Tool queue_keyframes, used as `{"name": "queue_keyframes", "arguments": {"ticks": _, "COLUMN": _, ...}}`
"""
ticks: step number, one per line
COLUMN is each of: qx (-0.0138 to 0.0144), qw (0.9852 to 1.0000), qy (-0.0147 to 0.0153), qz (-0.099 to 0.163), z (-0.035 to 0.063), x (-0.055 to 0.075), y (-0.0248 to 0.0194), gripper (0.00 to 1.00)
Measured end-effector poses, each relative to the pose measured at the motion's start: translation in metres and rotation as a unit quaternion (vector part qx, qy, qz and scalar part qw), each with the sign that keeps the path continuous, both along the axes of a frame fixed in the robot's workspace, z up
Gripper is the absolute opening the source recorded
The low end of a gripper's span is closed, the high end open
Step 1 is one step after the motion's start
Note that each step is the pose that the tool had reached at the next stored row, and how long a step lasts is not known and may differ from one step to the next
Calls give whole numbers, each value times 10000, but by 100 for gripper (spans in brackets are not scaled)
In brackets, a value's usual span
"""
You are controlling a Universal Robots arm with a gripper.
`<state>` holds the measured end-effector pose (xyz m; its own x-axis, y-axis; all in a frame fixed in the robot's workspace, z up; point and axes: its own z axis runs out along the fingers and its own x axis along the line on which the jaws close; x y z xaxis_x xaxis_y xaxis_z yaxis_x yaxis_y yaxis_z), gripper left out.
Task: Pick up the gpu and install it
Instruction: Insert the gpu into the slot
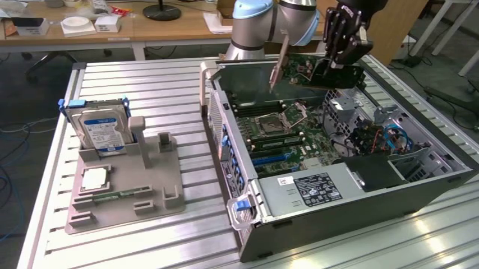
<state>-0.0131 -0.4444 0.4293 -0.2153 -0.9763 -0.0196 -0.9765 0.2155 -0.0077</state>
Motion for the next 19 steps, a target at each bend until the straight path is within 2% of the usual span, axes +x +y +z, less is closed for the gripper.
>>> {"name": "queue_keyframes", "arguments": {"ticks": 2, "qx": 1, "qw": 9999, "qy": -16, "qz": 114, "z": -1, "x": 1, "y": 0, "gripper": 27}}
{"name": "queue_keyframes", "arguments": {"ticks": 6, "qx": 1, "qw": 9992, "qy": -19, "qz": 406, "z": -1, "x": 0, "y": -1, "gripper": 27}}
{"name": "queue_keyframes", "arguments": {"ticks": 14, "qx": 1, "qw": 9984, "qy": -19, "qz": 557, "z": -6, "x": 0, "y": 2, "gripper": 27}}
{"name": "queue_keyframes", "arguments": {"ticks": 16, "qx": 3, "qw": 9978, "qy": -19, "qz": 658, "z": -15, "x": 0, "y": 5, "gripper": 27}}
{"name": "queue_keyframes", "arguments": {"ticks": 19, "qx": 1, "qw": 9960, "qy": -18, "qz": 896, "z": -32, "x": -1, "y": 6, "gripper": 27}}
